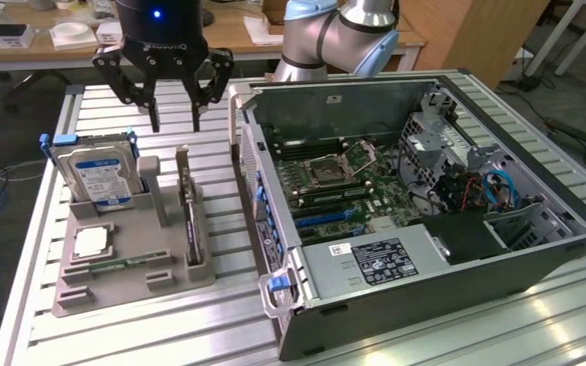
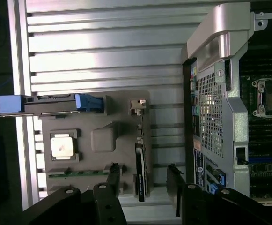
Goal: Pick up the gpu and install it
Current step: 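Pick up the gpu and move the gpu toward the slot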
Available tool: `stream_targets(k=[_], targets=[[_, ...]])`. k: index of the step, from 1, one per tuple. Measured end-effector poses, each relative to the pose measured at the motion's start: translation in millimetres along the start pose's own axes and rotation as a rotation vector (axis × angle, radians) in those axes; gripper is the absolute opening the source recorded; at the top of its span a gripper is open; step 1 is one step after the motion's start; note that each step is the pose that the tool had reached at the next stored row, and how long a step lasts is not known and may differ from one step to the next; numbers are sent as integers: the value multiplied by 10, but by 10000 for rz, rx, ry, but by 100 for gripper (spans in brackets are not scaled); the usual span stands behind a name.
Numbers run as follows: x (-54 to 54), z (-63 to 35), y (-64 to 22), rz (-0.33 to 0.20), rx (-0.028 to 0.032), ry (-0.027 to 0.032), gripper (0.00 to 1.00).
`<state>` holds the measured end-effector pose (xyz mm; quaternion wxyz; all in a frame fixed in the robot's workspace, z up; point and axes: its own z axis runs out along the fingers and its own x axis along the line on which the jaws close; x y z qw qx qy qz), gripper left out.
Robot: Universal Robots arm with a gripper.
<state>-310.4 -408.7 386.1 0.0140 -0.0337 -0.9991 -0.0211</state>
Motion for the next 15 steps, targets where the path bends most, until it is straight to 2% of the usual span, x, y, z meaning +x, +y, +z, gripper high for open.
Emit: stream_targets(k=[7,12,15], targets=[[27,11,-15,-523,8,24,53],[33,55,-36,-610,-49,36,53],[34,77,-53,-657,-58,45,53]])
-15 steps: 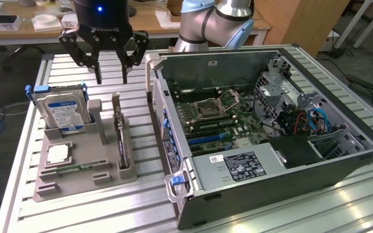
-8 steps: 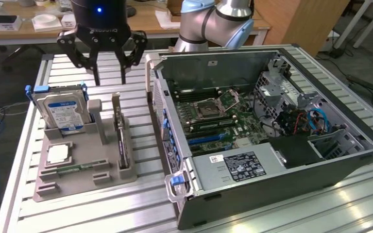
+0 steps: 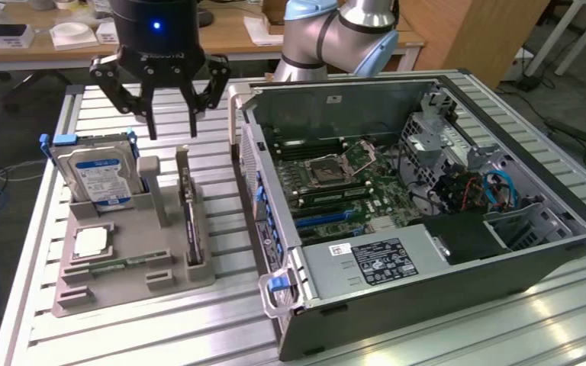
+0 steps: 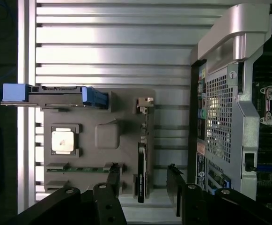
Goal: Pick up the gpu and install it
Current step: 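Pick up the gpu and move the gpu toward the slot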
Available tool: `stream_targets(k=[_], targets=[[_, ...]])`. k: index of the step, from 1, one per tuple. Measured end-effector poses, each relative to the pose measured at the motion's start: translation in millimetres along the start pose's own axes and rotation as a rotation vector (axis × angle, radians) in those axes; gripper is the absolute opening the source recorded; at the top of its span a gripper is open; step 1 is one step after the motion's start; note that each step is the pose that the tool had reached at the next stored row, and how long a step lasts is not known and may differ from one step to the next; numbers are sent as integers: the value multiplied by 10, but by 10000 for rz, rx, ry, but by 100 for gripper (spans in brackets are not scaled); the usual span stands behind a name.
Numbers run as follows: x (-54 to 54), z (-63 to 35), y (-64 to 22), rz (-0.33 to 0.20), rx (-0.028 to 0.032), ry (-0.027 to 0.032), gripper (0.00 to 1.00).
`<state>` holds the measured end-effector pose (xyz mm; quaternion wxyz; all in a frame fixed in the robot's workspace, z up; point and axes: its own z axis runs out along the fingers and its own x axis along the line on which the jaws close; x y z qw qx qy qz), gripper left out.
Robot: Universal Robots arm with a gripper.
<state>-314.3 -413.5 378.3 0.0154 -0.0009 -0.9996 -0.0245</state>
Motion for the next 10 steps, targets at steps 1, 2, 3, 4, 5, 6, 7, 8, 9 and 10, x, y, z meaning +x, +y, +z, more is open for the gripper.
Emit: stream_targets(k=[1,2,3,4,5,6,7,8,9,10], targets=[[1,8,-5,-17,-3,1,53],[2,15,-11,-33,-7,2,53],[2,22,-17,-50,-13,2,53],[3,29,-23,-66,-18,2,53],[4,34,-28,-83,-27,5,53],[6,38,-31,-101,-45,7,53],[6,43,-33,-119,-63,6,53],[7,47,-36,-136,-80,6,53],[8,50,-40,-152,-102,9,53],[8,53,-43,-166,-134,10,53]])
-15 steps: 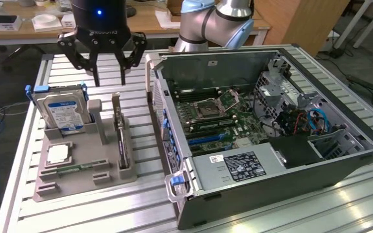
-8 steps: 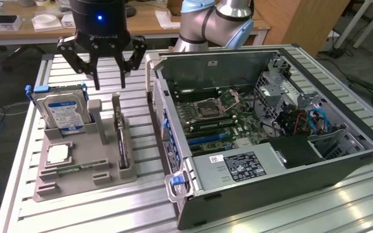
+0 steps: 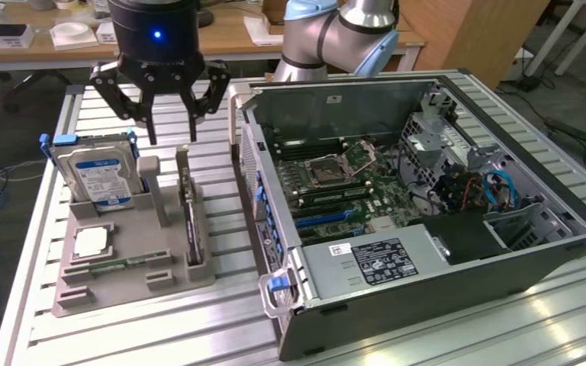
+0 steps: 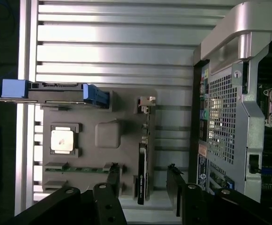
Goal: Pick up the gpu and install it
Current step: 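Pick up the gpu and move the gpu toward the slot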
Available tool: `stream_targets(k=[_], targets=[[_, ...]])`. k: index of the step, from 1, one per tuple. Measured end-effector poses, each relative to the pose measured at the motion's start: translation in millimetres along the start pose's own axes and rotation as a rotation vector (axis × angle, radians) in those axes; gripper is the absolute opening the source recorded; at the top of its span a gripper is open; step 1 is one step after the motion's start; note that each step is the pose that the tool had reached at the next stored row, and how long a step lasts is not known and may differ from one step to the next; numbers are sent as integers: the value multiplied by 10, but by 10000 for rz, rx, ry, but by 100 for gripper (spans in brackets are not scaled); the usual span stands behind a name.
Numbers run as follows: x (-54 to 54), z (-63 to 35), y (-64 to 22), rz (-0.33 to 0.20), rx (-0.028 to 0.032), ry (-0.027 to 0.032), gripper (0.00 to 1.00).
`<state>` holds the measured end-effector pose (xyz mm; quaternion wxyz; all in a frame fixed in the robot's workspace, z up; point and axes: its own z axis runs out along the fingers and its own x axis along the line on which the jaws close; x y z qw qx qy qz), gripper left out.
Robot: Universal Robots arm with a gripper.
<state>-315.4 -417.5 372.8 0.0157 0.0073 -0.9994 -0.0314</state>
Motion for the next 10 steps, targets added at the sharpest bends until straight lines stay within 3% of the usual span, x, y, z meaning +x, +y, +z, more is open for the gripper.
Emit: stream_targets(k=[4,10], targets=[[2,11,-19,-54,-148,0,53],[2,34,-50,-109,-253,4,53]])
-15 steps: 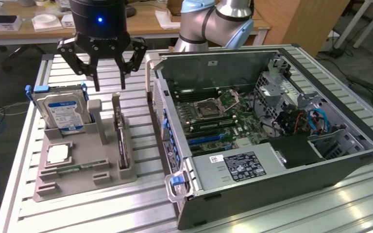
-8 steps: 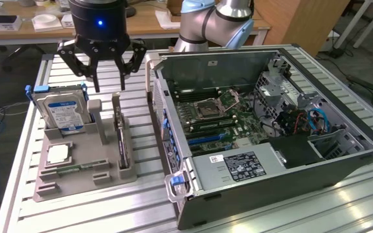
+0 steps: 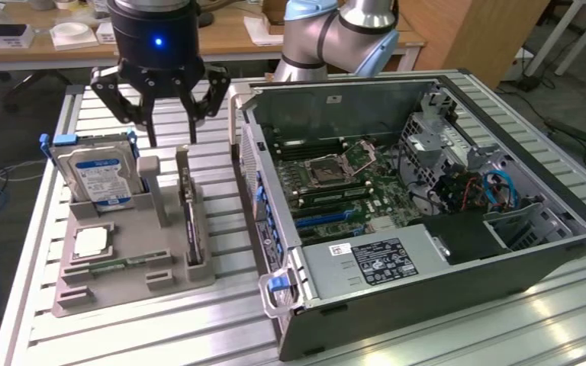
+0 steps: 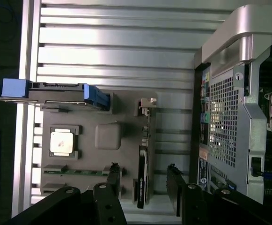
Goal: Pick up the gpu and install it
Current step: 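Pick up the gpu and move the gpu toward the slot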
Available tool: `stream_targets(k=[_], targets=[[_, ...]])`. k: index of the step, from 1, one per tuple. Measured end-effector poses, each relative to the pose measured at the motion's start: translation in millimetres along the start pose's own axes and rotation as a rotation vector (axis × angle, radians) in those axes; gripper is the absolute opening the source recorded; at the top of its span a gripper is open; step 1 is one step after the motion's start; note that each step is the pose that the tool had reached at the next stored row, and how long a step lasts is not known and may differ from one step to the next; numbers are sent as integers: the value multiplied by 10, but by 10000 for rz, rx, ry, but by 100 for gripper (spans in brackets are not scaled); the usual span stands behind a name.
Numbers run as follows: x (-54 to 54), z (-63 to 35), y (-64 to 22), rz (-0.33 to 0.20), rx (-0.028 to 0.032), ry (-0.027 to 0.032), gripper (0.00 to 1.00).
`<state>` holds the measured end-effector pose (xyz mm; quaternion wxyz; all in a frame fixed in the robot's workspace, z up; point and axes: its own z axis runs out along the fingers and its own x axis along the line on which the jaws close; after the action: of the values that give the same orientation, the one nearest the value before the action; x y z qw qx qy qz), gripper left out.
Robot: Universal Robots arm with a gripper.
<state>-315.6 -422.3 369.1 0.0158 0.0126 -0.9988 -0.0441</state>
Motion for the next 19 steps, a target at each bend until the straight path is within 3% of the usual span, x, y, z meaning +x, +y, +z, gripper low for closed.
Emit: stream_targets(k=[19], targets=[[2,68,-96,-141,-245,19,53]])
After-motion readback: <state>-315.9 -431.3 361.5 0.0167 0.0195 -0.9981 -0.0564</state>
